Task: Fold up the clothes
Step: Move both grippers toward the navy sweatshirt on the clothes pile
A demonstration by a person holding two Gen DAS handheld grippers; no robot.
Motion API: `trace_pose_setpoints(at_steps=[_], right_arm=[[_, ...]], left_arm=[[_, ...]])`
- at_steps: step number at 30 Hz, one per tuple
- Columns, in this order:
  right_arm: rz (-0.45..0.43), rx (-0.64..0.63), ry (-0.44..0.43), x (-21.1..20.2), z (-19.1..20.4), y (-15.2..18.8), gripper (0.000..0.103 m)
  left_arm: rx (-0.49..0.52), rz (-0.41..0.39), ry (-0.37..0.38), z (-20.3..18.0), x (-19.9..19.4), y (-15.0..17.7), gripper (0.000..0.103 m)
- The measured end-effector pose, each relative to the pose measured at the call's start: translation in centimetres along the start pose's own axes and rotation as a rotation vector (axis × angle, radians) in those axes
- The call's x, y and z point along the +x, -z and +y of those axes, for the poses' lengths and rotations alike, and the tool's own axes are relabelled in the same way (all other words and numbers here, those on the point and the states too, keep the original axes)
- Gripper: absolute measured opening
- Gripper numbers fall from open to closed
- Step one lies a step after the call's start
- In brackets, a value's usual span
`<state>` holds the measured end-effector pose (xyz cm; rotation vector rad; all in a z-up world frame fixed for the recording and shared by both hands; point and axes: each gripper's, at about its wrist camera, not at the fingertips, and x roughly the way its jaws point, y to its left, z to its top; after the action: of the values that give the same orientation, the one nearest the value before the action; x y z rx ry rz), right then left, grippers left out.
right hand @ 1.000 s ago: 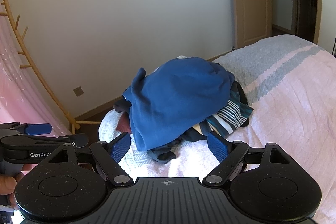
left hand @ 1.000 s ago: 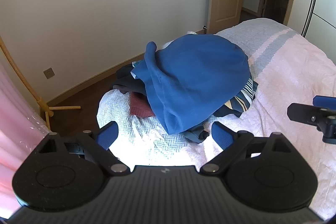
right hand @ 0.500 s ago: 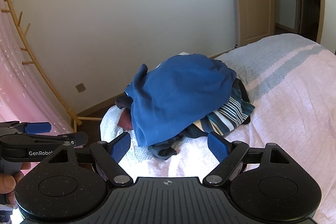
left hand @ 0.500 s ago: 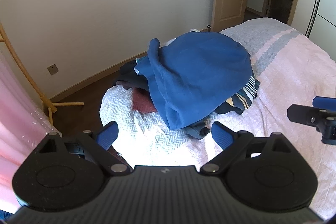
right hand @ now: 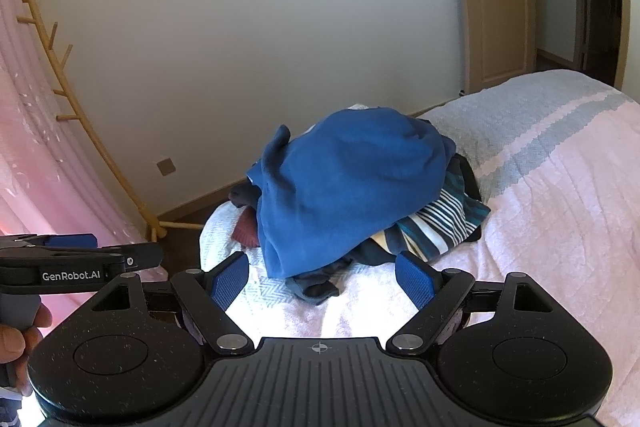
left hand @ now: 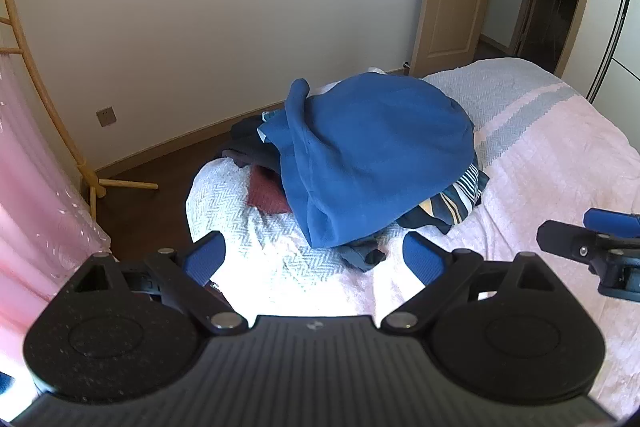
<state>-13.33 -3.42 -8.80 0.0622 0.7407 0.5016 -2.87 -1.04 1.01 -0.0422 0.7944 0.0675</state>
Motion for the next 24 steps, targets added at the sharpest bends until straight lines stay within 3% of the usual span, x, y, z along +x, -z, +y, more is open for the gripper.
trace_pose_setpoints(at_steps=[24], right_arm=[[0.022, 0.008, -0.029, -0.9, -2.7, 1.8, 0.083]], left_arm=[[0.107, -0.019, -0.045, -3.7, -0.2, 2.3, 0.094]])
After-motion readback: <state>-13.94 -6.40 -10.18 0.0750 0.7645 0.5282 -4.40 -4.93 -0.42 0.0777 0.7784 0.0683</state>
